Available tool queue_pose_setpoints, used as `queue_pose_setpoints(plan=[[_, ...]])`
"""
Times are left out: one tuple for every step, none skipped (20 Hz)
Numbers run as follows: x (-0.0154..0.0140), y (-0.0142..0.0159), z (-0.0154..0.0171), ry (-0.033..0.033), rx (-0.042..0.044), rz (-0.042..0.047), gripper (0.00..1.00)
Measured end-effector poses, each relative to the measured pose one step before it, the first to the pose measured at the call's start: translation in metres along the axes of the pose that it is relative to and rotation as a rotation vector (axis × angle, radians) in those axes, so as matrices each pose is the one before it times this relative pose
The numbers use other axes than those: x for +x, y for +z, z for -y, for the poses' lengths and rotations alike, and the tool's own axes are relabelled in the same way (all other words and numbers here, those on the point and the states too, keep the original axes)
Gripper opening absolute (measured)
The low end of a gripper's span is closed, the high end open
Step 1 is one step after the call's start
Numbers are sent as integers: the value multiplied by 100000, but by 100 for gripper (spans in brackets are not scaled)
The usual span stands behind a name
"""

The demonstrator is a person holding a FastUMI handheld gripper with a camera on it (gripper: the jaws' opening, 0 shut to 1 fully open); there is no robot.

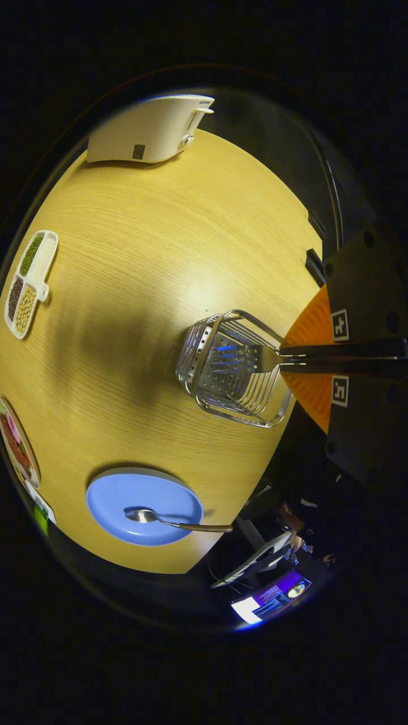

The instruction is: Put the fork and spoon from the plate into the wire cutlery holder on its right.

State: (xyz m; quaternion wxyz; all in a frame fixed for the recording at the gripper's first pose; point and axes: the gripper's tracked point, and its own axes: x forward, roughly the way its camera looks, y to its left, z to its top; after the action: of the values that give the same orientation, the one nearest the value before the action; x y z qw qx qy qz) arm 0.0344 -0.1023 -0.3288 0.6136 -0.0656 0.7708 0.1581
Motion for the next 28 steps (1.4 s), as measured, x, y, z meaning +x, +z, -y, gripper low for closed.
queue_pose_setpoints(plan=[[82,161,-191,226,-83,-379,7],[385,955,-123,-261,-298,-38,9],[139,245,26,-86,-28,64,10],[-15,-23,-177,225,262,26,10],[52,320,-26,87,848,920,11],[63,203,113,-307,542,834,12],[-33,360,139,-419,380,1785,12],[-247,351,129,-341,461,2644,11],[-437,364,190,-679,256,2713,10],[-56,352,122,-162,231,3000,10],[-375,336,113,150,169,3270,12],[-236,247,2,259,278,3636,15],[-425,276,163,-635,961,3704,18],[-424,277,-85,279,827,4625,21],[-622,334,-44,770,557,5412,24],[-1000,-452,-102,453,793,3373,24],[-767,437,-297,1488,1053,4826,25],[-673,350,-364,1200,971,5080,27],[-702,530,-242,847,669,4986,31],[-624,409,-261,773,0,5119,39],[-659,402,-309,578,133,4703,45],[-664,407,-455,1010,469,4566,56],[-746,272,-673,1293,910,3595,60],[-638,181,-879,1528,864,3399,63],[-591,263,-1044,1950,1003,3136,63],[-524,-2,-1261,2448,1566,1650,63],[-595,-102,-1453,2419,1690,1418,63],[-268,-194,-1472,2158,1397,831,63]])
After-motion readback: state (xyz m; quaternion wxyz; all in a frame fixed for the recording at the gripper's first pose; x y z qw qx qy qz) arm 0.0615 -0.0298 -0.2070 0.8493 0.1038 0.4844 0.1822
